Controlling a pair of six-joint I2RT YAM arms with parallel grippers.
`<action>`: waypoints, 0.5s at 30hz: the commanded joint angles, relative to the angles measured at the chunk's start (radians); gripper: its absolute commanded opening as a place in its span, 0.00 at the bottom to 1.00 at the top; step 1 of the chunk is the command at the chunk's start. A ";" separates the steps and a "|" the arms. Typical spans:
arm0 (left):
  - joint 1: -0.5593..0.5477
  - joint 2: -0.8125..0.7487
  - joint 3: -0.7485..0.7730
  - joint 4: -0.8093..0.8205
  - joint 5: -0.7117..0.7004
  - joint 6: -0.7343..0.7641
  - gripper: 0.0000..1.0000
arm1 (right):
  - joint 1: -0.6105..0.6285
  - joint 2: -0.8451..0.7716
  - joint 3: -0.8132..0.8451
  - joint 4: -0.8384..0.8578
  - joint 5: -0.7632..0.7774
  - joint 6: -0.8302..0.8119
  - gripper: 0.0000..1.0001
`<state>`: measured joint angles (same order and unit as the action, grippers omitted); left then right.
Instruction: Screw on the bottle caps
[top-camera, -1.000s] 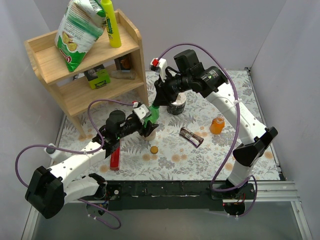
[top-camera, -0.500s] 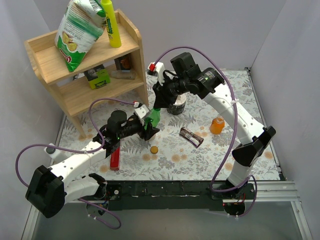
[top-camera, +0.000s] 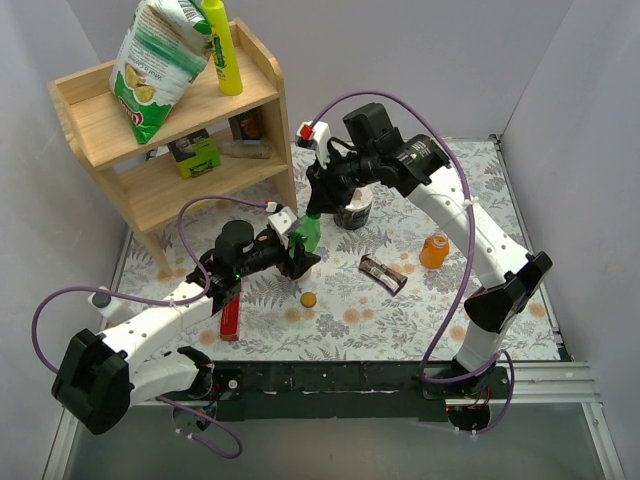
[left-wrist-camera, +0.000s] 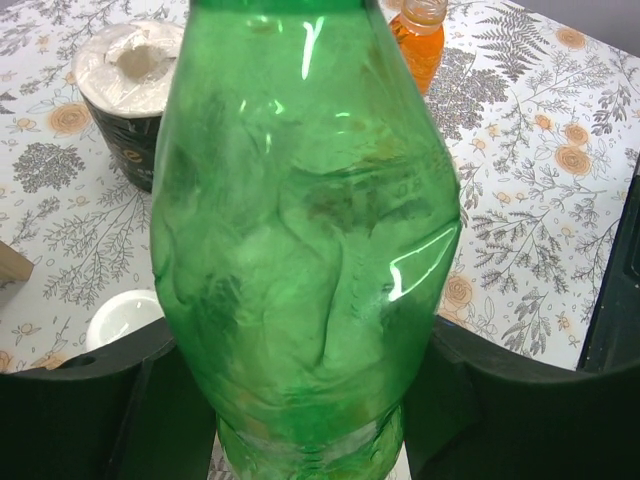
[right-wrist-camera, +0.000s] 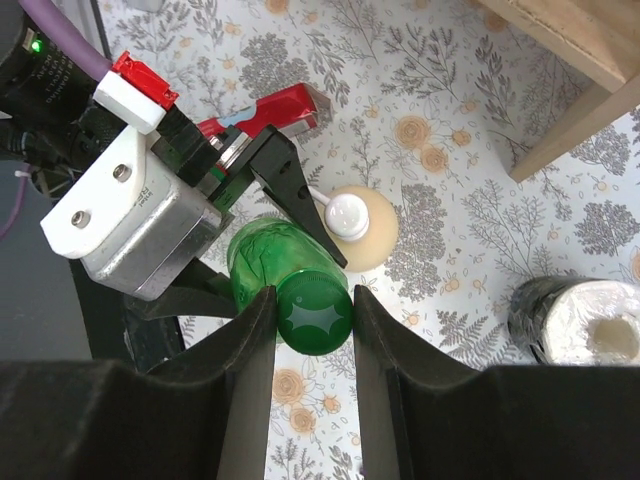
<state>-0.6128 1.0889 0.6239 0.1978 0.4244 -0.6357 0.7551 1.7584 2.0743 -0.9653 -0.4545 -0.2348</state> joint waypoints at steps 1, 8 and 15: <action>-0.016 -0.061 0.054 0.233 0.016 0.047 0.00 | -0.003 0.012 -0.008 -0.044 -0.127 0.012 0.01; -0.018 -0.041 0.065 0.278 0.019 0.036 0.00 | -0.002 0.018 -0.010 -0.029 -0.159 0.009 0.01; -0.018 -0.026 0.092 0.295 -0.010 0.007 0.00 | -0.003 0.016 -0.022 -0.013 -0.153 0.005 0.01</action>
<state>-0.6128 1.0893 0.6239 0.2558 0.4095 -0.6266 0.7246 1.7561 2.0754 -0.9195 -0.5705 -0.2394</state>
